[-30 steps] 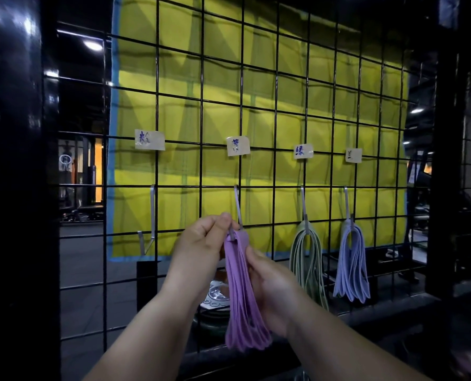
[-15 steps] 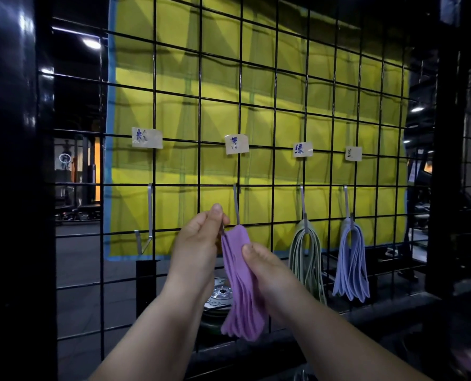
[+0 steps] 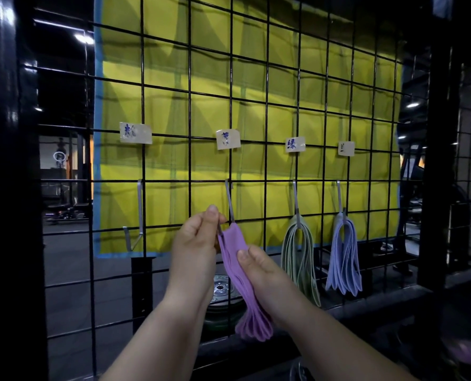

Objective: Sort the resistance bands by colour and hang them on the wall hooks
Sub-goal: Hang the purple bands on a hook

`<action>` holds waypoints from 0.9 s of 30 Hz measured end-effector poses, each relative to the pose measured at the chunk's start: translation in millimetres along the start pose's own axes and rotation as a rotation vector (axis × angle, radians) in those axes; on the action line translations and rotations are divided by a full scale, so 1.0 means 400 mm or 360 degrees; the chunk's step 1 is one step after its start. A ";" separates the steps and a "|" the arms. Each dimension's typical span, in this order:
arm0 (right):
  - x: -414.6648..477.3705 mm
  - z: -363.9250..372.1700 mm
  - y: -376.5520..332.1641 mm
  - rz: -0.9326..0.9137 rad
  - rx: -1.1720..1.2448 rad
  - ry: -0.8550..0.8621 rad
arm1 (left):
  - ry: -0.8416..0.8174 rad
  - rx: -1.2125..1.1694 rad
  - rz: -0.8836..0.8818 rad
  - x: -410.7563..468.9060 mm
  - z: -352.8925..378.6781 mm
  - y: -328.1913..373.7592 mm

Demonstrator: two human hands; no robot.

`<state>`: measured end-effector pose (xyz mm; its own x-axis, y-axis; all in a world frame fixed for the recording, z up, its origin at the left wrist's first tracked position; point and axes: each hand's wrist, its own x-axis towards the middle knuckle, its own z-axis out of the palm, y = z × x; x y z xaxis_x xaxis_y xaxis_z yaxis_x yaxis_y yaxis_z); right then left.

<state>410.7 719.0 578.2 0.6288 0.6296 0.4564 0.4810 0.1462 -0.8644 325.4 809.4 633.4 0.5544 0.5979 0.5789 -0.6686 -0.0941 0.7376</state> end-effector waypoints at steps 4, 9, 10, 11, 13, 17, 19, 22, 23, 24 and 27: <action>-0.015 -0.012 0.025 0.0103 0.0047 -0.0070 | 0.0011 0.0017 -0.0016 -0.018 0.008 -0.018; -0.043 -0.019 0.034 0.0162 0.0294 -0.0069 | -0.0120 0.0377 -0.0086 -0.073 0.000 -0.111; -0.051 -0.019 0.032 0.0171 0.0276 -0.0079 | -0.0095 0.0486 -0.0063 -0.091 0.000 -0.130; -0.057 -0.019 0.036 0.0171 0.0239 -0.0074 | -0.0061 0.0584 -0.0039 -0.110 0.000 -0.146; -0.074 -0.019 0.052 0.0154 0.0208 -0.0065 | 0.0011 0.0706 0.0006 -0.143 0.005 -0.169; -0.120 -0.023 0.083 0.0194 0.0243 -0.0089 | 0.0053 0.0747 0.0021 -0.181 0.018 -0.205; -0.134 -0.027 0.101 0.0191 0.0214 -0.0060 | 0.0063 0.0769 -0.0021 -0.194 0.024 -0.222; -0.141 -0.030 0.119 0.0161 0.0095 -0.0020 | 0.0070 0.0796 -0.0014 -0.211 0.029 -0.237; -0.141 -0.029 0.122 0.0150 0.0062 -0.0006 | 0.0063 0.0811 -0.0002 -0.215 0.031 -0.241; -0.140 -0.030 0.124 0.0140 0.0031 0.0017 | 0.0047 0.0838 0.0009 -0.218 0.032 -0.245; -0.140 -0.028 0.128 0.0060 -0.0123 0.0112 | 0.0029 0.0952 0.0048 -0.222 0.025 -0.259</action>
<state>407.0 682.6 510.9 0.6871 0.5782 0.4401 0.5003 0.0628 -0.8636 350.7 758.1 509.1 0.5272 0.6013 0.6004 -0.2861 -0.5397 0.7918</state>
